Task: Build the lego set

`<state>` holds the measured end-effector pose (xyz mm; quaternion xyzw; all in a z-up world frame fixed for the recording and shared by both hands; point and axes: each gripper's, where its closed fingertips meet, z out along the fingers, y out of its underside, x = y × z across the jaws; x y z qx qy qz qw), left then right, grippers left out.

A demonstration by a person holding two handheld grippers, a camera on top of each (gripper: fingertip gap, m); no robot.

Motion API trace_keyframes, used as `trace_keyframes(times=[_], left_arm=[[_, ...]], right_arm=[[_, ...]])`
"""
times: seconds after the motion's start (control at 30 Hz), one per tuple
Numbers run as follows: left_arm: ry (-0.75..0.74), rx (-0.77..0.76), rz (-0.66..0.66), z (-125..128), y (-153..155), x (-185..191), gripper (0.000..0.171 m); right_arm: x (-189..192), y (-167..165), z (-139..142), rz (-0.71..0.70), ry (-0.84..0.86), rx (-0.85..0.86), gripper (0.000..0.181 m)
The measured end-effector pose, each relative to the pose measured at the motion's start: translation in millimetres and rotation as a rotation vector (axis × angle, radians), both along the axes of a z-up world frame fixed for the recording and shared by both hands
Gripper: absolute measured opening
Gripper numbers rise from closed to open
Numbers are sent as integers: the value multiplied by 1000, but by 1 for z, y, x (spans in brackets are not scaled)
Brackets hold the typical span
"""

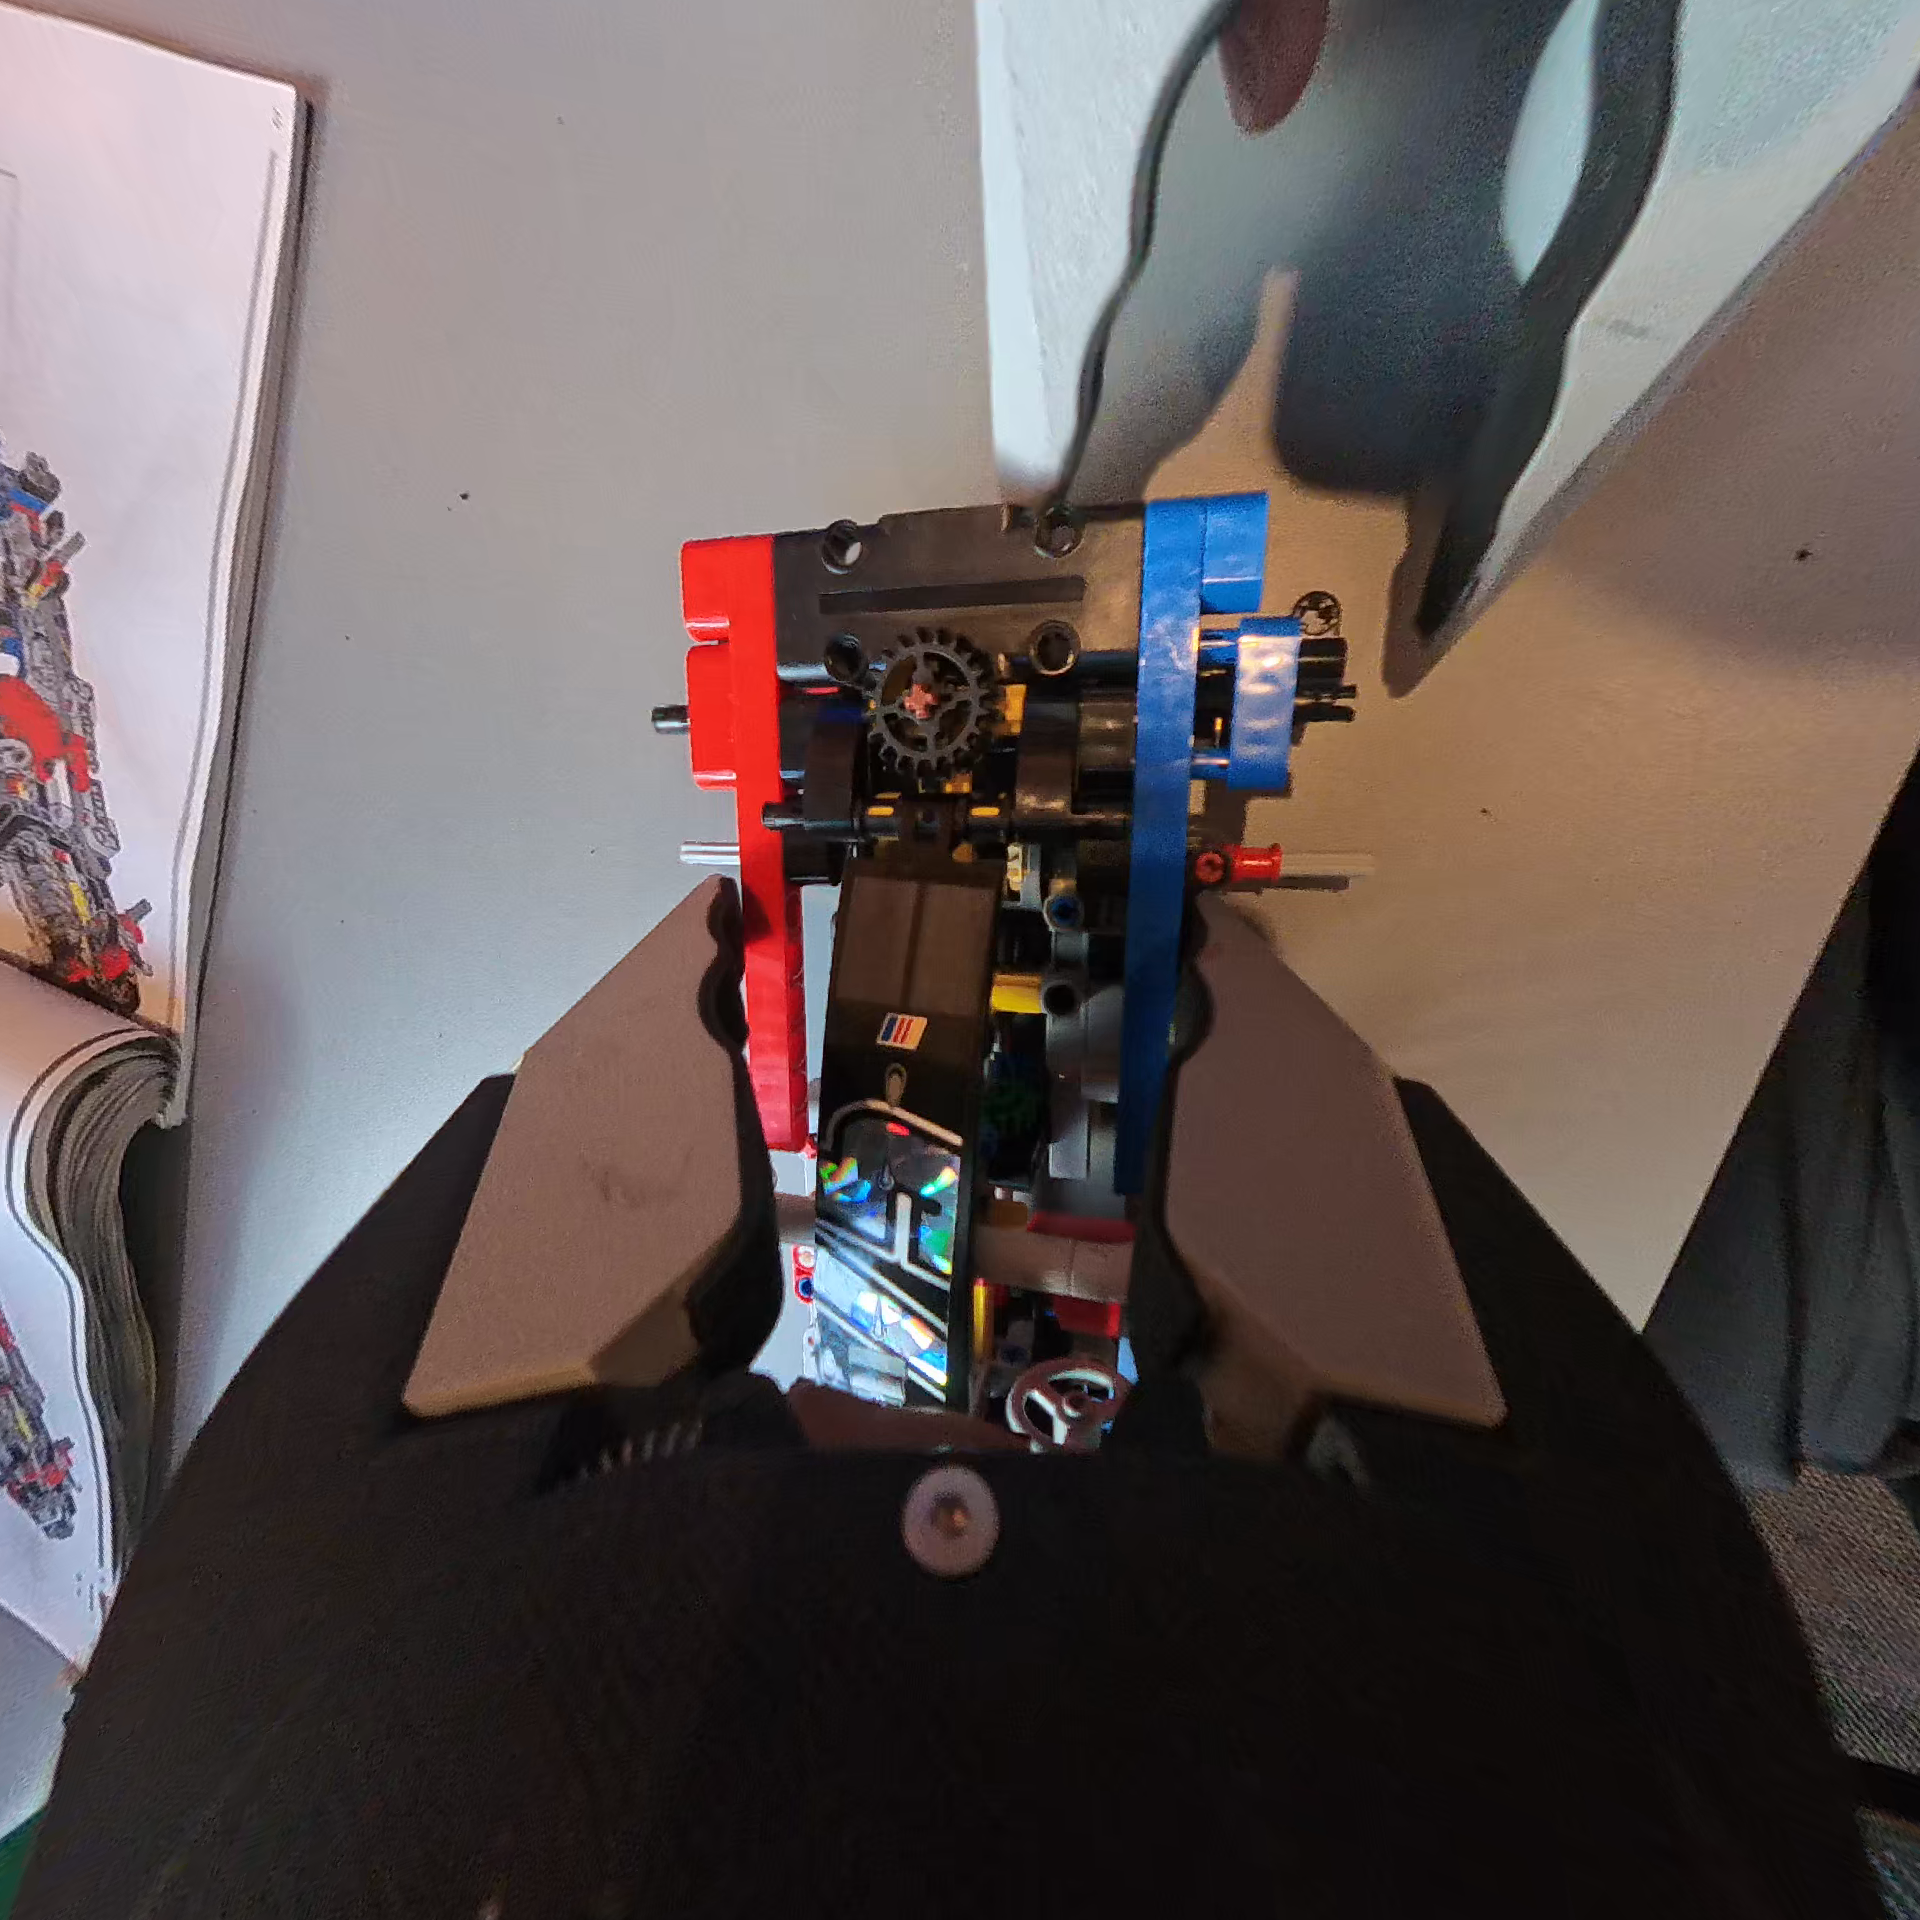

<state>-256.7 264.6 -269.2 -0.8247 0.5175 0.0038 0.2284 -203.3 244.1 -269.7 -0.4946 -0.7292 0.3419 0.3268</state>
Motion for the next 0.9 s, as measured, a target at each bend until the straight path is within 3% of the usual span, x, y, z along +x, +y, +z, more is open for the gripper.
trace_keyframes(times=[0.07, 0.17, 0.27, 0.37, 0.7, 0.9], left_arm=[[-20, 9, -12, 2, -3, 1, 79], [-6, 16, -22, -1, -5, -1, 79], [78, -35, 13, -14, -10, -10, 94], [7, -113, 31, -17, -12, -9, 95], [63, -154, -43, -20, -23, -7, 92], [48, -165, -63, -21, -25, -3, 91]], right_arm=[[-5, -1, -5, 6, -19, 46, 56], [-13, -1, -16, -2, -94, 42, 71], [-15, -5, -16, 21, -98, 42, 57], [-15, -6, -16, 27, -92, 58, 53], [-11, -13, -20, 68, -149, -12, 47], [-10, -14, -19, 88, -129, 69, 43]])
